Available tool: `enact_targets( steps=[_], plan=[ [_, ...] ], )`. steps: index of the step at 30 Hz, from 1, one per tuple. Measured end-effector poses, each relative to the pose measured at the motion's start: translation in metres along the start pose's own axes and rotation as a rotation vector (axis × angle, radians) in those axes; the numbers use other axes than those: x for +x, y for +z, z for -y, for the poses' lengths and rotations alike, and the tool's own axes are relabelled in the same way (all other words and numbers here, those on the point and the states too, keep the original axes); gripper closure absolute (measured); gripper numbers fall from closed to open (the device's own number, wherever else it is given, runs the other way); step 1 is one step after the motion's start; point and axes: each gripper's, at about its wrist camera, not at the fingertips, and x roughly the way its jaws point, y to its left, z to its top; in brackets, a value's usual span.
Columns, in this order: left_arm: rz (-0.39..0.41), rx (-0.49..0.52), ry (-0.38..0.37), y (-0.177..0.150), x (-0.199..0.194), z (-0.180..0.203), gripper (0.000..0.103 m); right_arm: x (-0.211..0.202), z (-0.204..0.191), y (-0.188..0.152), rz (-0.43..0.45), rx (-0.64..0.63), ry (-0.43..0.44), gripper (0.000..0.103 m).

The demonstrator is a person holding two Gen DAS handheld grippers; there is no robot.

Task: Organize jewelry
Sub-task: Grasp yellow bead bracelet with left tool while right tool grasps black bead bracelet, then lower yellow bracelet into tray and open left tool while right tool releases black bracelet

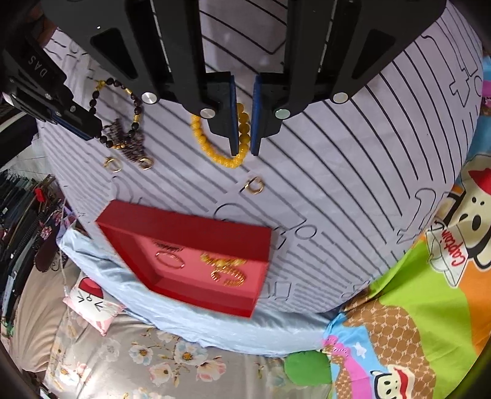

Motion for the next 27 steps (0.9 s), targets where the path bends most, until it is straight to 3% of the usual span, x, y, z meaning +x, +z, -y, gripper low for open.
enact_targets(
  steps=[15, 27],
  plan=[
    [0.053, 0.076, -0.048, 0.032, -0.031, 0.031, 0.096, -0.035, 0.019, 0.029, 0.103, 0.016, -0.026, 0.096],
    [0.101, 0.132, -0.129, 0.089, -0.023, 0.062, 0.096, -0.026, 0.018, 0.094, 0.176, -0.014, -0.022, 0.096]
  ],
)
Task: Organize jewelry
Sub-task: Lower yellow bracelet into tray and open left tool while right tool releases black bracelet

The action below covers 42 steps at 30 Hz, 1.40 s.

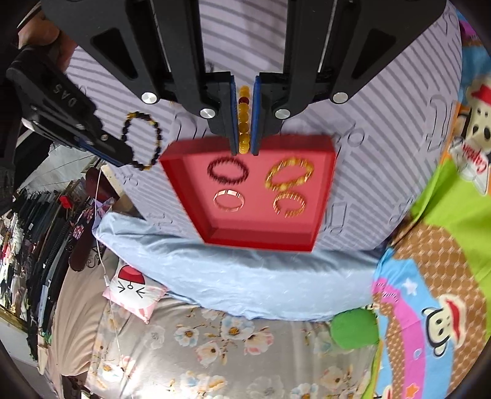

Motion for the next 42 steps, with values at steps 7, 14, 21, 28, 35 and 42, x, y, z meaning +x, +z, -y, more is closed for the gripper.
enact_targets(
  steps=[7, 14, 21, 28, 35, 42],
  plan=[
    [0.005, 0.016, -0.049, 0.041, 0.034, 0.005, 0.096, 0.041, -0.002, 0.039, 0.000, 0.008, 0.029, 0.096],
    [-0.030, 0.006, -0.095, 0.074, 0.089, 0.004, 0.096, 0.087, 0.014, 0.061, -0.036, 0.035, 0.020, 0.096],
    [-0.082, -0.025, -0.084, 0.080, 0.143, -0.005, 0.096, 0.133, 0.022, 0.064, -0.094, 0.078, 0.056, 0.095],
    [-0.155, -0.063, -0.019, 0.069, 0.186, -0.033, 0.096, 0.174, 0.024, 0.059, -0.152, 0.061, 0.032, 0.095],
    [-0.183, -0.069, 0.022, 0.059, 0.199, -0.045, 0.096, 0.187, 0.020, 0.055, -0.165, 0.016, -0.007, 0.095],
    [-0.136, -0.008, 0.108, 0.059, 0.189, -0.035, 0.077, 0.177, 0.017, 0.051, -0.122, -0.009, -0.048, 0.075]
  ],
)
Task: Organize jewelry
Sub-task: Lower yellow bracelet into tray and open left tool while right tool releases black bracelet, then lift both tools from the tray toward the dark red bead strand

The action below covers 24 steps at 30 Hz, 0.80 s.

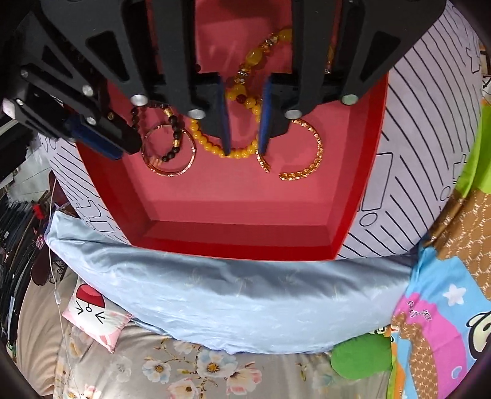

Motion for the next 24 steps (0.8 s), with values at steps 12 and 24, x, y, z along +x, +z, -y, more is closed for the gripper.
enact_targets(
  steps=[12, 24],
  plan=[
    [0.068, 0.025, 0.060, -0.014, -0.038, 0.011, 0.062, -0.040, -0.004, -0.012, 0.042, -0.015, 0.013, 0.073],
    [0.095, 0.018, 0.083, -0.040, -0.084, 0.012, 0.061, -0.092, -0.013, -0.039, 0.070, -0.016, 0.033, 0.073]
  ],
)
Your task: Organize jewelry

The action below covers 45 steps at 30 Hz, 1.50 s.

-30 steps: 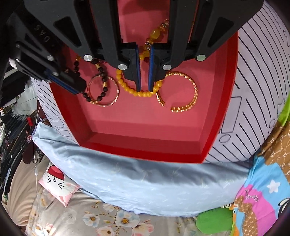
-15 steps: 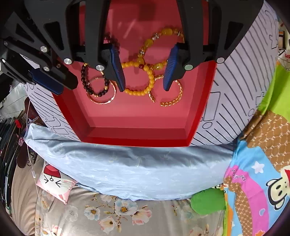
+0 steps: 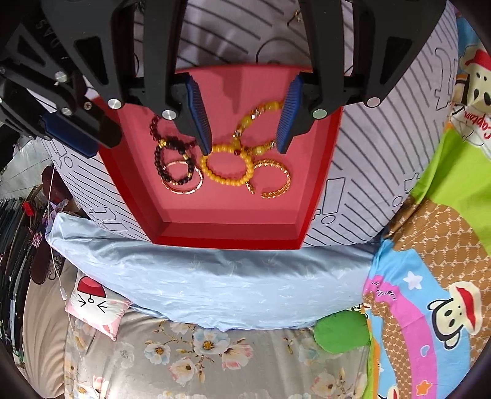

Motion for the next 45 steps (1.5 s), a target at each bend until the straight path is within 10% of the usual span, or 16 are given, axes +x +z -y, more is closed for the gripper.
enact_targets(
  steps=[28, 45],
  plan=[
    [-0.078, -0.083, -0.004, -0.131, -0.054, -0.017, 0.057, -0.046, 0.000, -0.127, -0.127, 0.016, 0.014, 0.073],
    [-0.082, -0.100, -0.017, -0.153, -0.056, -0.023, 0.055, -0.037, -0.005, -0.141, -0.140, 0.028, 0.021, 0.073]
  ],
)
